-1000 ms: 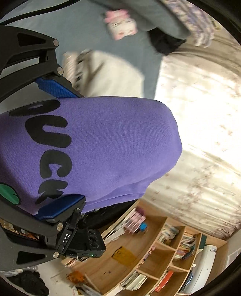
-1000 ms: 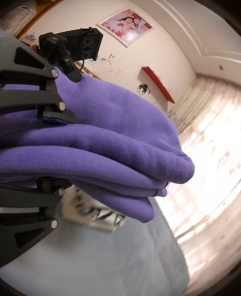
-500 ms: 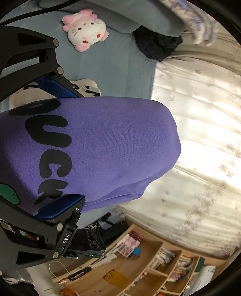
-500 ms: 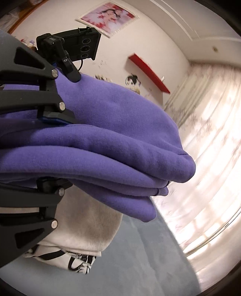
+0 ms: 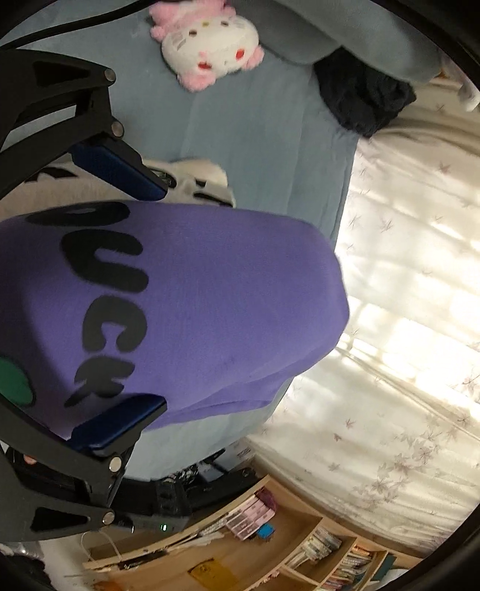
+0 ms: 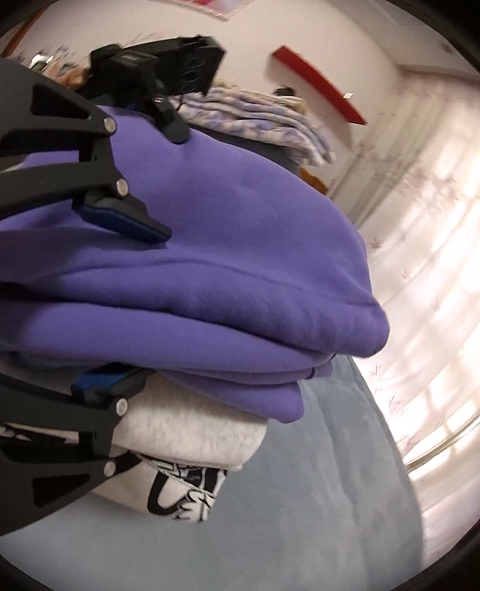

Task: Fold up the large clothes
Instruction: 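Lift the hoodie bundle with both grippers and carry it onto the clothes stack, then release the hoodie on the stack and pull both grippers back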

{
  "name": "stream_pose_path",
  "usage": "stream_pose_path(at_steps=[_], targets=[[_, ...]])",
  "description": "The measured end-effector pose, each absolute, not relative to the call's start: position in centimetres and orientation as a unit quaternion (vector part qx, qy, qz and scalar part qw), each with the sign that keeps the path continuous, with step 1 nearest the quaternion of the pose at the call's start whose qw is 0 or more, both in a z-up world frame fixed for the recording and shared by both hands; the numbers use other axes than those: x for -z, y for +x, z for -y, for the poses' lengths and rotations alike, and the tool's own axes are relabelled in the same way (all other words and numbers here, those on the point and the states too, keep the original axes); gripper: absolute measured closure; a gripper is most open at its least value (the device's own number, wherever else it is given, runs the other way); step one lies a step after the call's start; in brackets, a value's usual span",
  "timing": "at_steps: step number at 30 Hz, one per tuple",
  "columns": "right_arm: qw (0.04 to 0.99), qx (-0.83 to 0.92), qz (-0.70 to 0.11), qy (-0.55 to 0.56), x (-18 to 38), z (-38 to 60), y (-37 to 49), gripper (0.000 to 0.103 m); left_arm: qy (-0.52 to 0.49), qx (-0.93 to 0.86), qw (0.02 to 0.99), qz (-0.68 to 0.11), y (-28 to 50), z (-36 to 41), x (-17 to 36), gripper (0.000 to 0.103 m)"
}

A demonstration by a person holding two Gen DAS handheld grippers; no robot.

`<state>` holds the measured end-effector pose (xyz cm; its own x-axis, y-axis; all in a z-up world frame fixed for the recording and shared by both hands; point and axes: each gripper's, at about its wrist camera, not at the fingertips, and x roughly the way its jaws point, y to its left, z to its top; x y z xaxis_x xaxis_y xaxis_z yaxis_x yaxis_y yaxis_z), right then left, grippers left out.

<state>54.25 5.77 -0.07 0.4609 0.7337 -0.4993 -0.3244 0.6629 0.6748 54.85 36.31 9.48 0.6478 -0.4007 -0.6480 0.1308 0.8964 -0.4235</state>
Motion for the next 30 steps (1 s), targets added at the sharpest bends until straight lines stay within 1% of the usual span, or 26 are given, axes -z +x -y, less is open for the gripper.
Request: stream_pose_path(at_steps=[1,3,11,18,24,30], targets=[[0.818,-0.324,-0.408,0.243,-0.5,-5.9,53.9,0.037,-0.171,0.147,0.893,-0.390,54.3,-36.3,-9.9,0.000],[0.820,-0.324,-0.411,0.232,-1.5,-6.1,53.2,0.036,-0.167,0.149,0.895,-0.386,53.2,-36.3,-10.4,0.000],[0.845,-0.306,-0.378,0.225,-4.9,-4.2,49.8,0.036,-0.125,0.154,0.907,-0.372,49.0,-34.5,-12.9,0.000],[0.860,-0.293,-0.374,0.187,-7.3,-3.3,45.8,0.036,-0.114,0.156,0.913,-0.359,44.0,-32.1,-15.4,0.000],[0.856,-0.297,-0.390,0.165,-9.3,-1.1,39.2,0.036,-0.103,0.141,0.919,-0.354,36.2,-28.9,-18.2,0.000],[0.858,-0.296,-0.398,0.134,-13.2,2.2,30.4,0.036,-0.096,0.143,0.924,-0.342,26.7,-24.7,-21.3,0.000]])
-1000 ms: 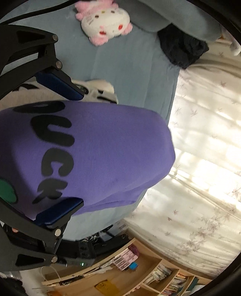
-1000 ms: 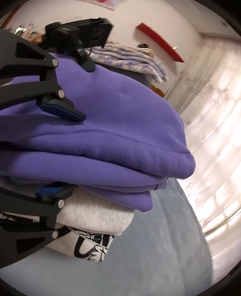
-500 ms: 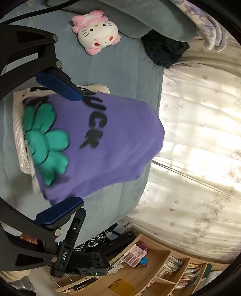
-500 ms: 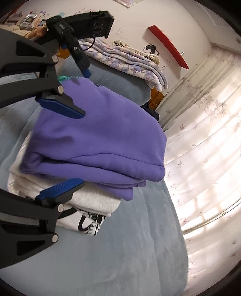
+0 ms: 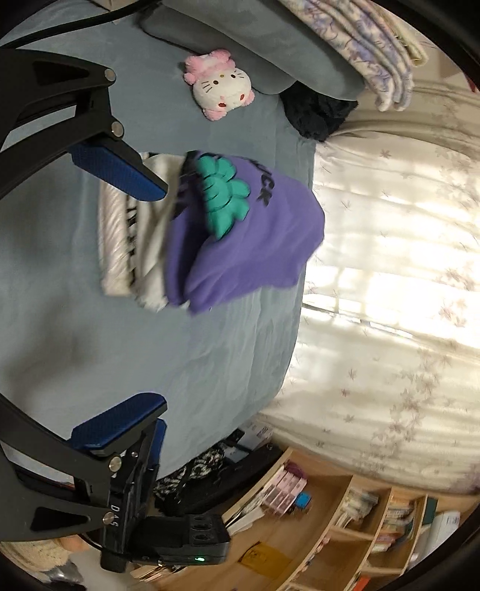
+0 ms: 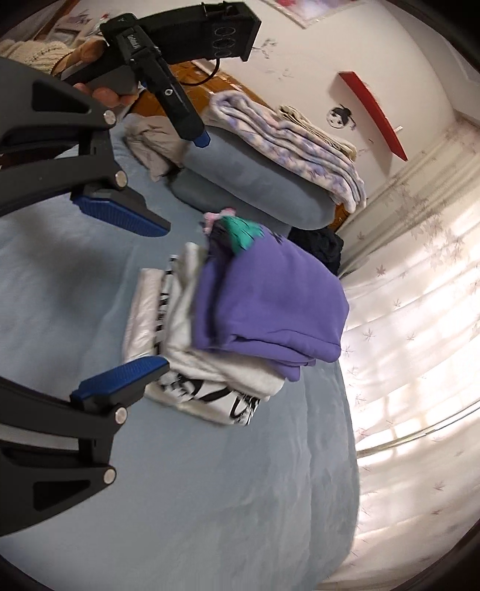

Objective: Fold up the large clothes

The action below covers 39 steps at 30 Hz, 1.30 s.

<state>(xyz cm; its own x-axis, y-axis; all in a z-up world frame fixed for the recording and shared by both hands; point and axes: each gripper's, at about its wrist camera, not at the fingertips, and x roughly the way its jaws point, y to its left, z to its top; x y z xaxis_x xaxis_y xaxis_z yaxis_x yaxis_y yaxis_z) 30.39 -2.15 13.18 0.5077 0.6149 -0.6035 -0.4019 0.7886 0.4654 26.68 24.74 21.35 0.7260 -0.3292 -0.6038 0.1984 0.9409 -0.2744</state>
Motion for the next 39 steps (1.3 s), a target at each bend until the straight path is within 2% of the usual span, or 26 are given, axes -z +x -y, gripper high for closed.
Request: stream_pose_path(at_steps=[8,10,14,16,18,29,39], targets=[[0.875,-0.269,-0.394,0.079,-15.8,5.5,19.9,0.035,-0.052,0.094,0.934,-0.340,15.1,-17.7,-21.8,0.000],[0.882,-0.256,-0.391,0.063,-15.6,6.2,17.8,0.028,-0.049,0.072,0.938,-0.336,13.0,-16.2,-21.3,0.000],[0.894,-0.220,-0.388,0.043,-14.9,7.8,14.3,0.027,-0.020,0.026,0.941,-0.336,9.9,-13.2,-20.2,0.000],[0.897,-0.204,-0.391,0.035,-14.3,8.6,13.1,0.021,-0.011,0.020,0.942,-0.334,8.6,-12.0,-19.6,0.000],[0.901,-0.187,-0.391,0.033,-13.6,9.6,11.7,0.018,-0.003,0.015,0.942,-0.334,7.7,-11.0,-19.2,0.000],[0.914,-0.107,-0.388,0.055,-9.0,14.4,6.3,0.017,-0.026,0.029,0.935,-0.353,5.3,-7.5,-16.2,0.000],[0.923,-0.099,-0.370,0.046,-8.7,15.2,4.4,0.017,-0.050,0.034,0.925,-0.375,5.0,-6.9,-14.7,0.000]])
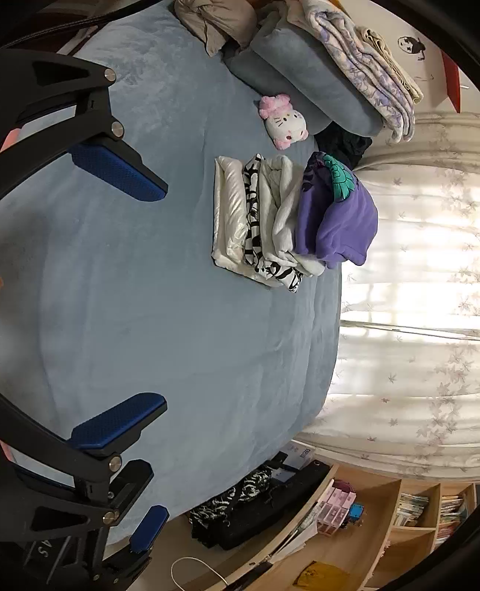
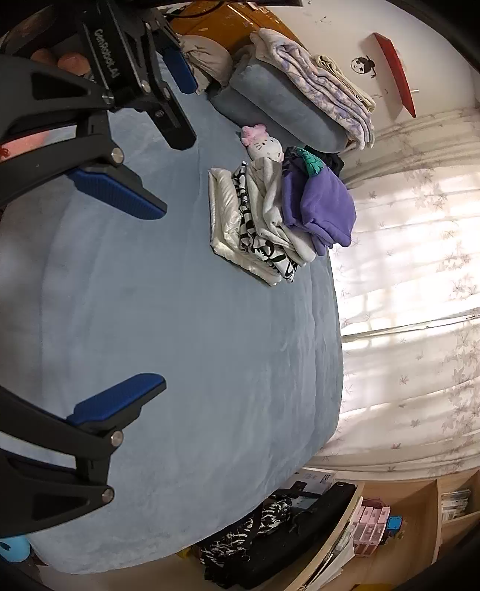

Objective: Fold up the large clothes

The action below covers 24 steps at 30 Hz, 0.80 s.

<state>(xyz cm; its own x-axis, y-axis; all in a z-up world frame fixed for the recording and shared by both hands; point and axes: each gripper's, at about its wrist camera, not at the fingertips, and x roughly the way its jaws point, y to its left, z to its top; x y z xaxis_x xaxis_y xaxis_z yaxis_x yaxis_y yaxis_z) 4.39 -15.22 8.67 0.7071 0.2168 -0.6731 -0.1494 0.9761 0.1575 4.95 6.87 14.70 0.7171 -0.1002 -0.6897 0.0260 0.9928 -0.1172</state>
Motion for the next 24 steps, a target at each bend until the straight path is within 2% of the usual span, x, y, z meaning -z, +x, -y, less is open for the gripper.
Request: stream_pose_path(at_steps=[24], targets=[[0.918,-0.089,-0.385,0.043,-6.0,16.6,3.8,0.017,-0.017,0.013,0.928,-0.373,4.1,-5.0,-12.7,0.001]])
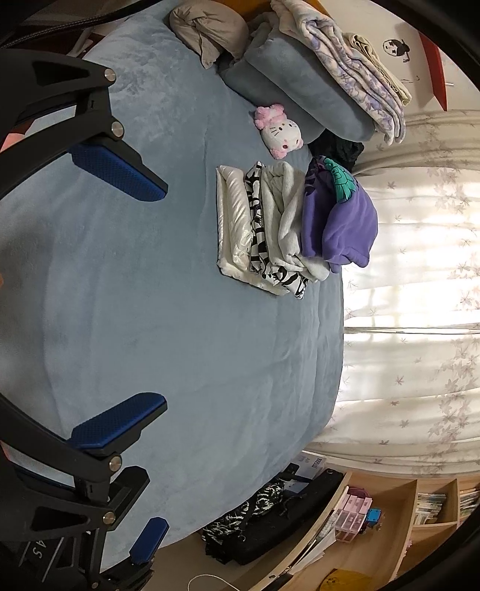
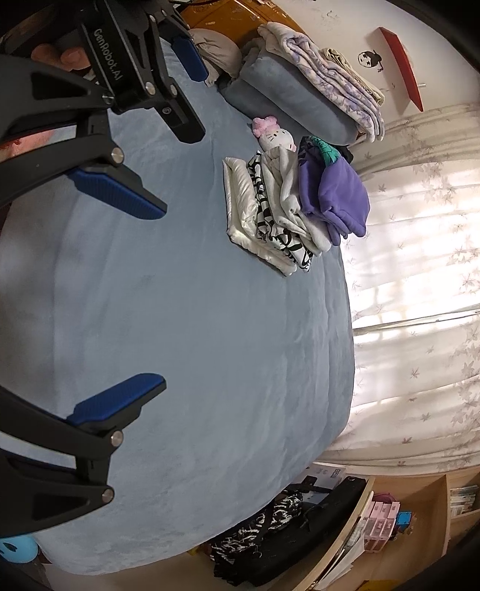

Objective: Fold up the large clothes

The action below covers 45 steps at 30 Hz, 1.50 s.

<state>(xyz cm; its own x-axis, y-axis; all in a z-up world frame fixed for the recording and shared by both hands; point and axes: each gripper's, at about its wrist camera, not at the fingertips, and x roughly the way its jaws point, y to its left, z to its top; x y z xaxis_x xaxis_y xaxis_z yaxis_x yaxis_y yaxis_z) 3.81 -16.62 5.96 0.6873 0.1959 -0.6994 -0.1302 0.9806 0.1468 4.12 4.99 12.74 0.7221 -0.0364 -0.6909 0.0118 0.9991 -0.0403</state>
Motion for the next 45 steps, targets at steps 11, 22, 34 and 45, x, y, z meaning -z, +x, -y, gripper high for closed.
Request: stream_pose_path(at_steps=[11,22,34,45], targets=[[0.915,-0.086,-0.393,0.044,-5.2,16.6,4.2,0.017,-0.020,0.013,0.923,-0.384,4.6,-5.1,-11.9,0.001],[0.914,-0.086,-0.394,0.043,-4.9,16.6,4.5,0.017,-0.020,0.012,0.923,-0.385,5.0,-5.5,-11.6,0.001],[0.913,-0.087,-0.395,0.043,-4.8,16.6,4.6,0.017,-0.020,0.012,0.923,-0.385,5.2,-5.7,-11.6,0.001],[0.913,-0.087,-0.396,0.044,-4.8,16.6,4.6,0.017,-0.019,0.011,0.923,-0.385,5.2,-5.7,-11.6,0.001]])
